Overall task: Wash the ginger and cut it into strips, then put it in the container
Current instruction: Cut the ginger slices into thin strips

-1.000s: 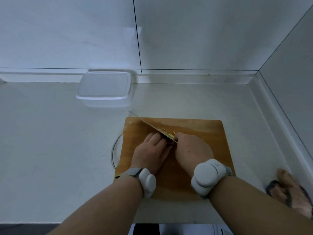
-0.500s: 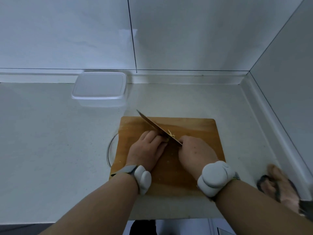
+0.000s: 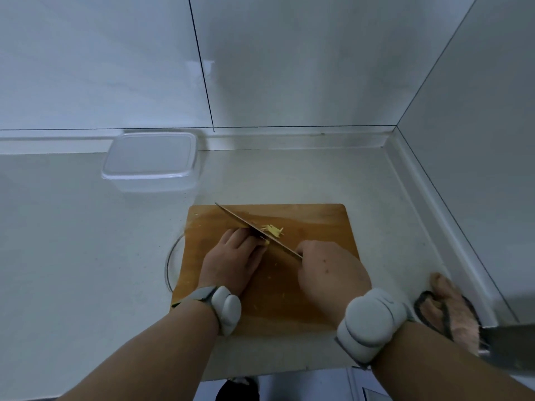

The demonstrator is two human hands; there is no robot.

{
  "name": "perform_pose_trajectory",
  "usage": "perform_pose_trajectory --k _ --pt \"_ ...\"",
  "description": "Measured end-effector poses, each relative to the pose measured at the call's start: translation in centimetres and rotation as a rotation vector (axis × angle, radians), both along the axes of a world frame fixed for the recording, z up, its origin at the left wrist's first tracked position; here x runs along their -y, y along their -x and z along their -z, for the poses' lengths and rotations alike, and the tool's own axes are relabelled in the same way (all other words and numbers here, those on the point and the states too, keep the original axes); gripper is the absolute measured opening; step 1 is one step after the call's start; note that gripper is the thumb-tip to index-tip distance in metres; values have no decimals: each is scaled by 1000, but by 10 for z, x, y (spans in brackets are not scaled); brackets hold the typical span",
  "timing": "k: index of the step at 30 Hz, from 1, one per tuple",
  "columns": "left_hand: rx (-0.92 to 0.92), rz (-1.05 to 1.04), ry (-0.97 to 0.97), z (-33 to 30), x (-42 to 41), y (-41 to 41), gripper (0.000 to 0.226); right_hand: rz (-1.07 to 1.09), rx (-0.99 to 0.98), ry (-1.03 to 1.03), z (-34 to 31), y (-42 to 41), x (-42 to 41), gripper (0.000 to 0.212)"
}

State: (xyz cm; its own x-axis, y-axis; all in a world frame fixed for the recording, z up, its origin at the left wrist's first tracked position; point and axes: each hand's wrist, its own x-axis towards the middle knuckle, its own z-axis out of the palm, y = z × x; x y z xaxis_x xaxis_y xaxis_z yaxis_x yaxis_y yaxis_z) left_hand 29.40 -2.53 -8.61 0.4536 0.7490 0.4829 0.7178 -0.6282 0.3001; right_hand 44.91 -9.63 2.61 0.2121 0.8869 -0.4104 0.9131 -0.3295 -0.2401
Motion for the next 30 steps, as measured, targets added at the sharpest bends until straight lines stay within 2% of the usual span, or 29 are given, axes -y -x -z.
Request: perform_pose_trajectory --k 13,22,27,30 --pt "50 32 -5 1 -1 1 22 -67 41 20 19 17 -33 22" --pt "11 25 -3 0 1 2 27 -93 37 8 25 25 -45 20" --pt "177 -37 129 -4 10 7 23 -79 24 10 26 22 -49 21" --pt "155 -10 75 1 15 7 21 -79 6 16 28 20 -48 20"
